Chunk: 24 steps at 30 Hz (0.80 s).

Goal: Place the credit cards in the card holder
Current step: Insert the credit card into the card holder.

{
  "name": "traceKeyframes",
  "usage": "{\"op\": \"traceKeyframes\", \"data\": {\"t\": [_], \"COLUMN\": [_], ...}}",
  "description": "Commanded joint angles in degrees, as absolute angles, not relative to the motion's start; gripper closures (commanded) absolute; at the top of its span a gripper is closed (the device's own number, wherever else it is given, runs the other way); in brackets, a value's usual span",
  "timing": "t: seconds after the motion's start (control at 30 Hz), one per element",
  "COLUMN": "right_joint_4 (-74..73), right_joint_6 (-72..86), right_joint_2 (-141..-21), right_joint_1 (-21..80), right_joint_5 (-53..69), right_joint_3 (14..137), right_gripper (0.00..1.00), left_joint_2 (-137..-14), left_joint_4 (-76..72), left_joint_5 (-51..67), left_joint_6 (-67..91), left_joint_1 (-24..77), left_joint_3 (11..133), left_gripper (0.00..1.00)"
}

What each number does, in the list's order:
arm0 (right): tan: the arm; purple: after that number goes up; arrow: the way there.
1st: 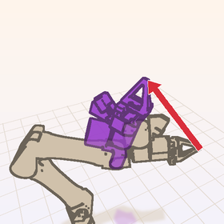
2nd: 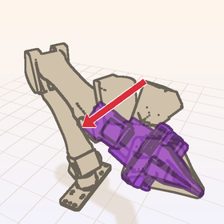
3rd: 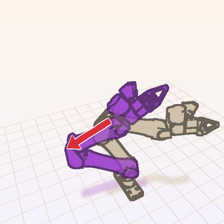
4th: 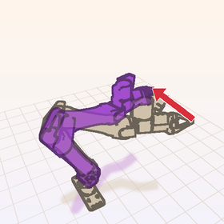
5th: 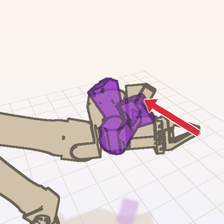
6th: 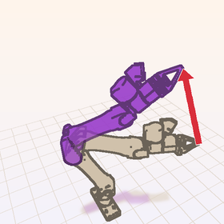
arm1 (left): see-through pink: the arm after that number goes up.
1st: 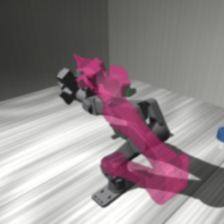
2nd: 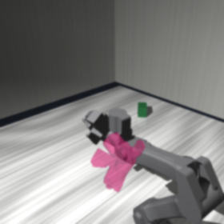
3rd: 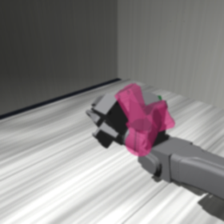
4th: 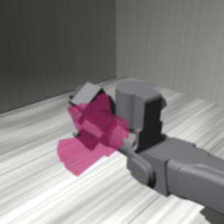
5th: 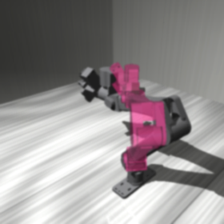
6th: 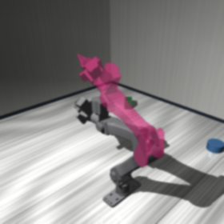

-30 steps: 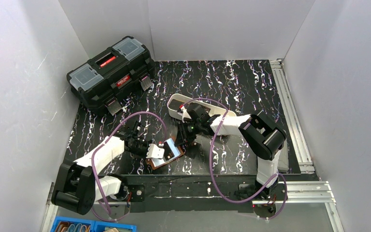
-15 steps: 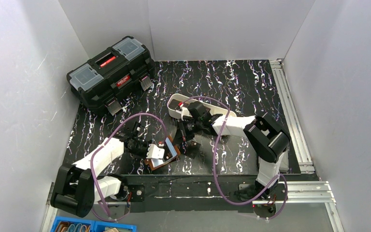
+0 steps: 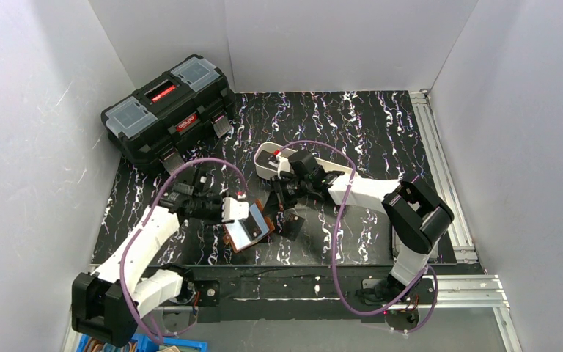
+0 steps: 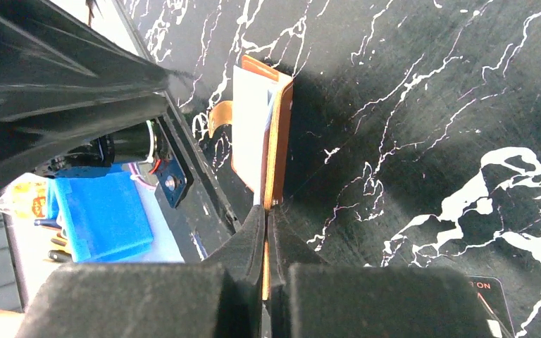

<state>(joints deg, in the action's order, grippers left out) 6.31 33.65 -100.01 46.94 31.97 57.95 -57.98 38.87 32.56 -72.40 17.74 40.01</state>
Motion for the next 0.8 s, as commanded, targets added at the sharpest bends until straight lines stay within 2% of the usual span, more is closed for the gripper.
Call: {"op": "traceKeyframes", "data": {"t": [0.0, 0.2, 0.77], "right_joint_4": [6.5, 4.5, 4.8], "right_joint_6": [32.5, 31.2, 31.8], "right_joint_2": [-98.2, -97.2, -98.5], "right_joint_1": [47.2, 48.2, 48.7], "right_joint_5": [32.1, 30.4, 30.1], "right_joint_3": [57.7, 59.3, 60.1], "right_gripper": [0.99, 0.99, 0.99], "left_joint_2": [-61.2, -69.8, -73.7], "left_joint_4": [41.4, 37.5, 24.6], "left_joint_5": [42.2, 43.5, 39.7], "left_joint_6": [-66.6, -62.5, -53.8], "left_joint_1": [18.0, 22.0, 28.2], "left_joint_3": [45.7, 47.4, 43.3], "left_gripper": [0.77, 0.81, 0.86]}}
